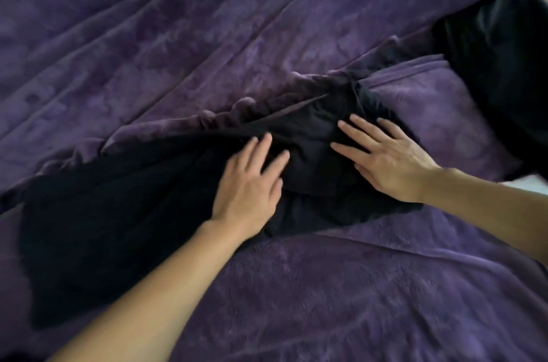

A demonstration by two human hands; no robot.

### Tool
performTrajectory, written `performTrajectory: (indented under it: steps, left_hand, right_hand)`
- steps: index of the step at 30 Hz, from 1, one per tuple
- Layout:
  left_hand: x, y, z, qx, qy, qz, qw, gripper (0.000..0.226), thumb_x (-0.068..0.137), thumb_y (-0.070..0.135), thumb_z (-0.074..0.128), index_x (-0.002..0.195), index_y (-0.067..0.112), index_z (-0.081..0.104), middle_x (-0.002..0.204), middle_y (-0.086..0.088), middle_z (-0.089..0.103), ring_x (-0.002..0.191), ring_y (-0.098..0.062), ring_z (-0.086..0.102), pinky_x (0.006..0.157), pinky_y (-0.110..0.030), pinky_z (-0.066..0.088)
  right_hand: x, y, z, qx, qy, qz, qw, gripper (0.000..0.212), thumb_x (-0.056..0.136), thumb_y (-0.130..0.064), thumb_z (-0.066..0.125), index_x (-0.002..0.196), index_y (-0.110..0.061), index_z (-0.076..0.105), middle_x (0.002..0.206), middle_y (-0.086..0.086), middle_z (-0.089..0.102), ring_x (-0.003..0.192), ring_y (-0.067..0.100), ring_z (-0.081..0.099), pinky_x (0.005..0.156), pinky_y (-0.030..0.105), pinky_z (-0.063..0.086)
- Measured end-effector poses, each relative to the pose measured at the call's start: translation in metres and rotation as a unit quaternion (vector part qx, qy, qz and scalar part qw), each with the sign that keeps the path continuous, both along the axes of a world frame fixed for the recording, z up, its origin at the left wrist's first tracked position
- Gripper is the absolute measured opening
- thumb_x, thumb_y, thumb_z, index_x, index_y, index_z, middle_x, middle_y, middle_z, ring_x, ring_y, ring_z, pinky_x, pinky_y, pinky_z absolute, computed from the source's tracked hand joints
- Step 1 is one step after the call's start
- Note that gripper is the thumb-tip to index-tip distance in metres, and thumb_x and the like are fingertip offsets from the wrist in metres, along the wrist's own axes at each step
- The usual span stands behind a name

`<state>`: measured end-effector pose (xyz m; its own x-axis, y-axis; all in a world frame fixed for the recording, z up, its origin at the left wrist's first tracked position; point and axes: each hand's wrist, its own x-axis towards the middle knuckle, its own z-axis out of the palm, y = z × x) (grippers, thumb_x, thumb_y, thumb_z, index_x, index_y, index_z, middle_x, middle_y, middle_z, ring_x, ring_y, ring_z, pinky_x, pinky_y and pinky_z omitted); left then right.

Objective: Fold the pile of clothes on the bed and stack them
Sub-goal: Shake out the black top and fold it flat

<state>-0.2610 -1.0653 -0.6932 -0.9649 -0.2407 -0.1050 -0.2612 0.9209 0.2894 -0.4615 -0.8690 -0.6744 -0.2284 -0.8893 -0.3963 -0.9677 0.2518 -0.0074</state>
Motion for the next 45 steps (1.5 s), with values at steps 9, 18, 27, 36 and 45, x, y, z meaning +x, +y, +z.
performTrajectory:
  steps: [9, 18, 27, 36, 45]
  left_hand:
    - [0.010, 0.026, -0.024, -0.070, -0.177, -0.024, 0.981, 0.067, 0.096, 0.029, 0.042, 0.152, 0.033, 0.006, 0.160, -0.010, -0.010, 0.146, -0.033, -0.011, 0.118, -0.048, 0.008]
    - [0.077, 0.021, 0.004, -0.018, -0.112, 0.115, 0.987, 0.052, 0.097, 0.025, 0.045, 0.147, 0.024, 0.033, 0.159, -0.009, 0.015, 0.146, -0.026, 0.013, 0.116, -0.044, 0.023]
    - [0.198, -0.039, 0.033, 0.000, -0.103, 0.294, 0.950, 0.040, 0.089, 0.014, 0.059, 0.128, 0.009, 0.058, 0.141, -0.018, 0.045, 0.126, -0.035, 0.045, 0.098, -0.049, 0.041]
    - [0.264, -0.056, 0.035, 0.059, -0.033, 0.429, 0.901, 0.035, 0.092, 0.013, 0.055, 0.126, 0.005, 0.058, 0.137, -0.017, 0.046, 0.122, -0.036, 0.046, 0.095, -0.049, 0.045]
    - [0.204, -0.029, 0.007, 0.098, -0.056, 0.242, 0.964, 0.055, 0.094, 0.017, 0.045, 0.147, 0.027, 0.033, 0.157, -0.007, 0.019, 0.139, -0.028, 0.024, 0.107, -0.041, 0.033]
  right_hand:
    - [-0.006, -0.003, 0.009, -0.164, -0.101, -0.518, 0.833, 0.094, 0.070, -0.081, 0.053, 0.143, -0.025, 0.034, 0.142, 0.003, 0.045, 0.130, 0.029, 0.043, 0.098, 0.050, 0.041]
    - [-0.003, -0.061, 0.019, -0.059, -0.083, -0.551, 0.828, 0.077, 0.063, -0.066, 0.074, 0.123, -0.020, 0.058, 0.113, 0.010, 0.066, 0.104, 0.034, 0.063, 0.080, 0.041, 0.049]
    - [0.059, -0.121, 0.116, -0.097, -0.332, -0.487, 0.802, 0.016, 0.087, -0.022, 0.068, 0.100, -0.013, 0.064, 0.090, 0.010, 0.067, 0.079, 0.028, 0.064, 0.067, 0.034, 0.050]
    - [0.186, -0.234, 0.073, -0.041, -0.426, -0.413, 0.804, 0.038, 0.090, -0.034, 0.065, 0.122, -0.017, 0.054, 0.106, 0.001, 0.058, 0.100, 0.025, 0.060, 0.083, 0.042, 0.056]
    - [0.162, -0.152, 0.002, -0.143, -0.232, -0.587, 0.762, 0.083, 0.070, -0.052, 0.078, 0.135, -0.014, 0.042, 0.133, 0.010, 0.050, 0.119, 0.031, 0.052, 0.098, 0.043, 0.046]
